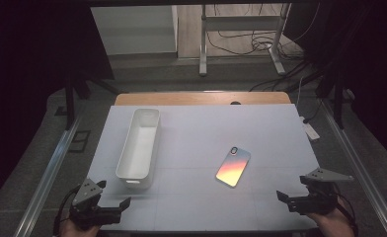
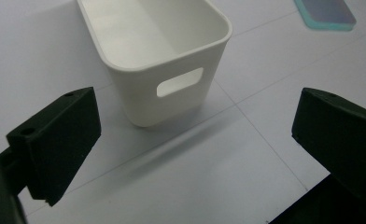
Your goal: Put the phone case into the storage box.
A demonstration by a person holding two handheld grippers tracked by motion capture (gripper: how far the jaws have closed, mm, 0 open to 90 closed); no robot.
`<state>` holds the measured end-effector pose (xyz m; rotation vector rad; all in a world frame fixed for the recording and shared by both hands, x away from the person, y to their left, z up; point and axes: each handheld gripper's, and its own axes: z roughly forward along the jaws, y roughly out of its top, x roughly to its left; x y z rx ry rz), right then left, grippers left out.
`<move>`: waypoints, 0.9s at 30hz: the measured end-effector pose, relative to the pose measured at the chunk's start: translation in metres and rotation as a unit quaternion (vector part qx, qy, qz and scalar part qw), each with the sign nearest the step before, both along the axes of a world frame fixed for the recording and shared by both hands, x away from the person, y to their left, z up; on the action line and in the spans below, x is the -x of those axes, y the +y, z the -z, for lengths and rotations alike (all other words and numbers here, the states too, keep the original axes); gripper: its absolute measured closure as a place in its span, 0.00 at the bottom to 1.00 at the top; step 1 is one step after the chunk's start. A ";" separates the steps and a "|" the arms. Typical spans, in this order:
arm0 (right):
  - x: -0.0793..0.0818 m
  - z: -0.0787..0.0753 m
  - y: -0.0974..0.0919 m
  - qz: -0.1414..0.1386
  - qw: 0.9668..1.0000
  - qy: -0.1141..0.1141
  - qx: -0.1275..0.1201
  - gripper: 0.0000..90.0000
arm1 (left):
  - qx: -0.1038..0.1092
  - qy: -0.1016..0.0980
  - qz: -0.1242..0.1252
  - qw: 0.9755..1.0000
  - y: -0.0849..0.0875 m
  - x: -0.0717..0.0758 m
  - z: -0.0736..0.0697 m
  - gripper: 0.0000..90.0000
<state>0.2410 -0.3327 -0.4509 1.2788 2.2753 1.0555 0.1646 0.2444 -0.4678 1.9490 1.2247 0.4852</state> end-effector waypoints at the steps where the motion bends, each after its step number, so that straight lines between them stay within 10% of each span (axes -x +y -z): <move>1: 0.000 0.000 0.000 0.000 1.000 0.000 0.000 0.00 | 0.000 0.000 0.000 1.000 0.000 0.000 0.000 0.02; 27: -0.015 -0.003 0.013 -0.029 0.999 0.014 0.016 0.00 | 0.003 -0.005 0.000 1.000 0.001 0.001 0.000 0.03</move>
